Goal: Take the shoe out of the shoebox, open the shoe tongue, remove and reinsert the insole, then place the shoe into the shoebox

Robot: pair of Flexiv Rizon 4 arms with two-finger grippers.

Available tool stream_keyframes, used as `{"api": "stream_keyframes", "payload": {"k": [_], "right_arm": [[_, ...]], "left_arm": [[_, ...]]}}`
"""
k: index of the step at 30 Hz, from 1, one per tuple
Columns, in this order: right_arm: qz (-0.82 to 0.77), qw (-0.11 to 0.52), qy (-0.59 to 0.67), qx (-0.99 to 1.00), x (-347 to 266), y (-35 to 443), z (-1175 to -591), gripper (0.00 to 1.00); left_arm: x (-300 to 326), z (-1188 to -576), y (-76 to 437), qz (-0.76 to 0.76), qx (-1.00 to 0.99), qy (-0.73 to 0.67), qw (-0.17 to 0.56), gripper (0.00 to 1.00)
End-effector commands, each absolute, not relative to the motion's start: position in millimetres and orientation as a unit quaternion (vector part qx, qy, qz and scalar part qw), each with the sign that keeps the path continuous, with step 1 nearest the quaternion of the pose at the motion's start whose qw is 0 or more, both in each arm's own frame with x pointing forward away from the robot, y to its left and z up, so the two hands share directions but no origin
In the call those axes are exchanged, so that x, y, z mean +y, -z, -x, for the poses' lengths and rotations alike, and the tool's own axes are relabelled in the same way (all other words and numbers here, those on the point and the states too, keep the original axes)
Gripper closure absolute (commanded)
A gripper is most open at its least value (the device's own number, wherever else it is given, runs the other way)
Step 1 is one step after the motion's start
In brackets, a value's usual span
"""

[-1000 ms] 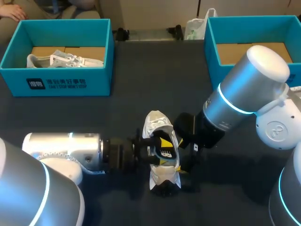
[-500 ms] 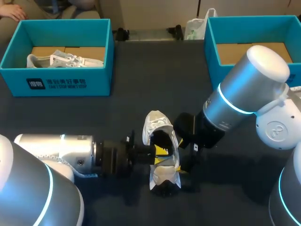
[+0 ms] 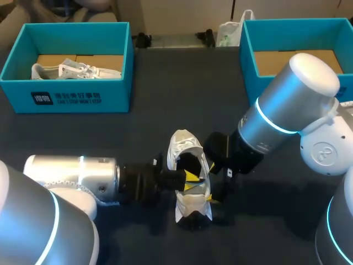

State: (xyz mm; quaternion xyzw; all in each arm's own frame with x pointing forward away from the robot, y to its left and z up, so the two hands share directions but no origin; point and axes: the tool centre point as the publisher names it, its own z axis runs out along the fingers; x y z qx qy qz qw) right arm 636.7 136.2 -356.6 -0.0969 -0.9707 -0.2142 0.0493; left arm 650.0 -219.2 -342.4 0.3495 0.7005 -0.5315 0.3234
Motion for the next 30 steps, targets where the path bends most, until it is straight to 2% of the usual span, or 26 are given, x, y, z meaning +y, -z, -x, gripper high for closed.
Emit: {"api": "stream_keyframes", "payload": {"k": [1,2,3,5,8,9,12,13,14,17,18,19,20,30], "right_arm": [[0.097,0.048,0.215,-0.971,136,358,-636,0.0],[0.097,0.048,0.215,-0.971,136,358,-636,0.0],[0.097,0.048,0.215,-0.971,136,358,-636,0.0],[0.097,0.048,0.215,-0.971,136,358,-636,0.0],[0.097,0.048,0.215,-0.971,136,358,-636,0.0],[0.097,0.048,0.215,-0.971,136,358,-636,0.0],[0.097,0.048,0.215,-0.971,136,358,-636,0.0],[0.097,0.048,0.215,-0.971,136,358,-636,0.0],[0.097,0.048,0.215,-0.971,136,358,-636,0.0],[0.097,0.048,0.215,-0.971,136,358,-636,0.0],[0.097,0.048,0.215,-0.971,136,358,-636,0.0],[0.097,0.048,0.215,-0.971,136,358,-636,0.0],[0.097,0.048,0.215,-0.971,136,358,-636,0.0],[0.097,0.048,0.215,-0.971,136,358,-636,0.0]], "left_arm": [[-219,-648,337,-0.345,0.707,0.525,0.324,1.0],[-216,-644,333,-0.346,0.707,0.527,0.321,1.0],[-215,-642,331,-0.345,0.708,0.527,0.319,0.84],[-213,-639,328,-0.345,0.711,0.525,0.317,0.6],[-209,-634,322,-0.345,0.711,0.524,0.318,0.5],[-208,-632,320,-0.344,0.711,0.525,0.318,0.41],[-206,-626,315,-0.345,0.709,0.527,0.317,0.36],[-205,-625,314,-0.346,0.709,0.527,0.317,0.36],[-205,-624,312,-0.346,0.708,0.529,0.315,0.48],[-206,-623,312,-0.346,0.709,0.528,0.314,0.61],[-208,-623,314,-0.347,0.711,0.527,0.311,0.8],[-210,-624,316,-0.348,0.712,0.524,0.311,0.93],[-212,-625,317,-0.348,0.714,0.523,0.308,1.0],[-223,-644,338,-0.342,0.736,0.51,0.287,1.0]]}}
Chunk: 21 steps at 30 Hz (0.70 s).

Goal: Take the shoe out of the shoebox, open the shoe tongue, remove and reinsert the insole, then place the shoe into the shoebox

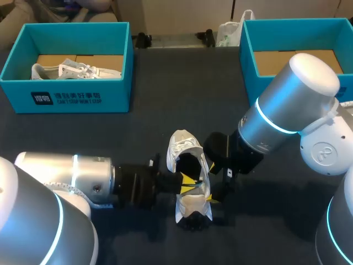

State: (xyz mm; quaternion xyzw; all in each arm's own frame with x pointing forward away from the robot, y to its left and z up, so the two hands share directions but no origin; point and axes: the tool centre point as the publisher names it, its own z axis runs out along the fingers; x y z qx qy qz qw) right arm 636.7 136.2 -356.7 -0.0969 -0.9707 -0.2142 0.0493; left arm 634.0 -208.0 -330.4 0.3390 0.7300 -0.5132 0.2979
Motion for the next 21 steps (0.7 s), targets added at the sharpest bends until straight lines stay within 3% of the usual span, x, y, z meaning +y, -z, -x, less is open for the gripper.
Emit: {"api": "stream_keyframes", "payload": {"k": [1,8,10,12,19,21], "right_arm": [[0.097,0.048,0.215,-0.971,136,358,-636,0.0],[0.097,0.048,0.215,-0.971,136,358,-636,0.0],[0.097,0.048,0.215,-0.971,136,358,-636,0.0],[0.097,0.048,0.215,-0.971,136,358,-636,0.0],[0.097,0.048,0.215,-0.971,136,358,-636,0.0],[0.097,0.048,0.215,-0.971,136,358,-636,0.0]], "left_arm": [[-222,-644,339,-0.341,0.739,0.505,0.287,1.0],[-216,-640,338,-0.339,0.746,0.505,0.271,1.0],[-213,-637,335,-0.342,0.748,0.504,0.264,0.63],[-209,-635,331,-0.341,0.751,0.502,0.26,0.54],[-203,-632,319,-0.345,0.752,0.492,0.269,0.46],[-203,-632,317,-0.348,0.754,0.488,0.268,0.49]]}}
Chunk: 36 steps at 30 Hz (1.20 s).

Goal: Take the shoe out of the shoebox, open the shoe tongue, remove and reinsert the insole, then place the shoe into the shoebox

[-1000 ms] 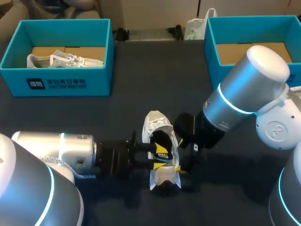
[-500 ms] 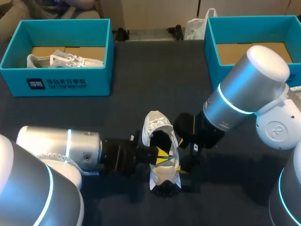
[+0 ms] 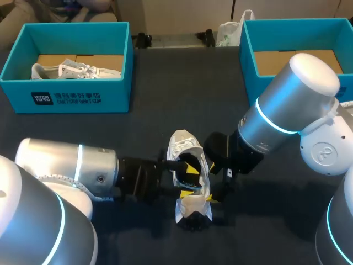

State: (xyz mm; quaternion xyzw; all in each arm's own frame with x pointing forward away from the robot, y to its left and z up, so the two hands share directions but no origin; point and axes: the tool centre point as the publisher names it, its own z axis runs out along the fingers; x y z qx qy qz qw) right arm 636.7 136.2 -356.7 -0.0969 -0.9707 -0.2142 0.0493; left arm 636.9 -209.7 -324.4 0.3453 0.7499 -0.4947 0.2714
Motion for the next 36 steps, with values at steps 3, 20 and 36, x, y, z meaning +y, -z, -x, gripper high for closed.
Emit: {"api": "stream_keyframes", "payload": {"k": [3,20,36], "right_arm": [[0.096,0.049,0.216,-0.971,132,356,-637,0.0],[0.074,0.059,0.223,-0.97,57,329,-634,0.0],[0.072,0.065,0.225,-0.97,52,328,-634,0.0]], "left_arm": [[-202,-634,314,-0.354,0.758,0.478,0.268,0.49],[-165,-638,294,-0.405,0.784,0.421,0.209,0.51],[-134,-650,263,-0.503,0.779,0.354,0.119,0.53]]}}
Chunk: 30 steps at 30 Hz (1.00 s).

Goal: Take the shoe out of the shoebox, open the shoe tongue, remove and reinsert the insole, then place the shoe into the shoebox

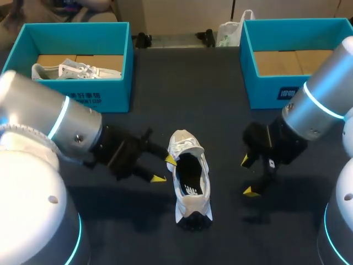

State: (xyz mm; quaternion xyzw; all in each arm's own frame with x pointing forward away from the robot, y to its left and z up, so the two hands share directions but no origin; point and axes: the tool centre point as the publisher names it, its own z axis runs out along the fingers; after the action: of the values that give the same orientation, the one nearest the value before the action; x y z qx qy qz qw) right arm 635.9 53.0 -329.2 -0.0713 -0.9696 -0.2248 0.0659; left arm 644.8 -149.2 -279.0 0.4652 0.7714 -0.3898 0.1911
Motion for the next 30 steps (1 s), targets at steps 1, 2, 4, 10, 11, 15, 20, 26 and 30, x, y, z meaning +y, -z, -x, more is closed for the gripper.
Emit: {"api": "stream_keyframes", "payload": {"k": [1,2,4,10,11,15,20,26,30], "right_arm": [[0.072,0.065,0.225,-0.97,52,328,-634,0.0],[0.072,0.065,0.225,-0.97,52,328,-634,0.0],[0.072,0.065,0.225,-0.97,52,328,-634,0.0],[0.094,0.068,0.207,-0.972,22,316,-630,0.0],[0.096,0.066,0.207,-0.971,14,312,-629,0.0],[0.091,0.069,0.217,-0.969,-12,304,-625,0.0],[0.105,0.072,0.208,-0.97,-17,304,-623,0.0],[0.105,0.072,0.208,-0.97,-17,304,-623,0.0],[0.105,0.072,0.208,-0.97,-17,304,-623,0.0]], "left_arm": [[-134,-651,262,-0.512,0.778,0.347,0.113,0.53],[-133,-651,261,-0.521,0.775,0.342,0.108,0.54],[-132,-652,260,-0.535,0.771,0.331,0.097,0.54],[-130,-653,253,-0.575,0.758,0.299,0.07,0.55],[-130,-653,252,-0.582,0.755,0.296,0.063,0.55],[-129,-651,249,-0.608,0.746,0.268,0.04,0.56],[-122,-650,244,-0.644,0.731,0.225,-0.004,0.53],[-118,-654,234,-0.672,0.722,0.159,-0.044,0.68],[-118,-661,228,-0.701,0.703,0.101,-0.067,1.0]]}}
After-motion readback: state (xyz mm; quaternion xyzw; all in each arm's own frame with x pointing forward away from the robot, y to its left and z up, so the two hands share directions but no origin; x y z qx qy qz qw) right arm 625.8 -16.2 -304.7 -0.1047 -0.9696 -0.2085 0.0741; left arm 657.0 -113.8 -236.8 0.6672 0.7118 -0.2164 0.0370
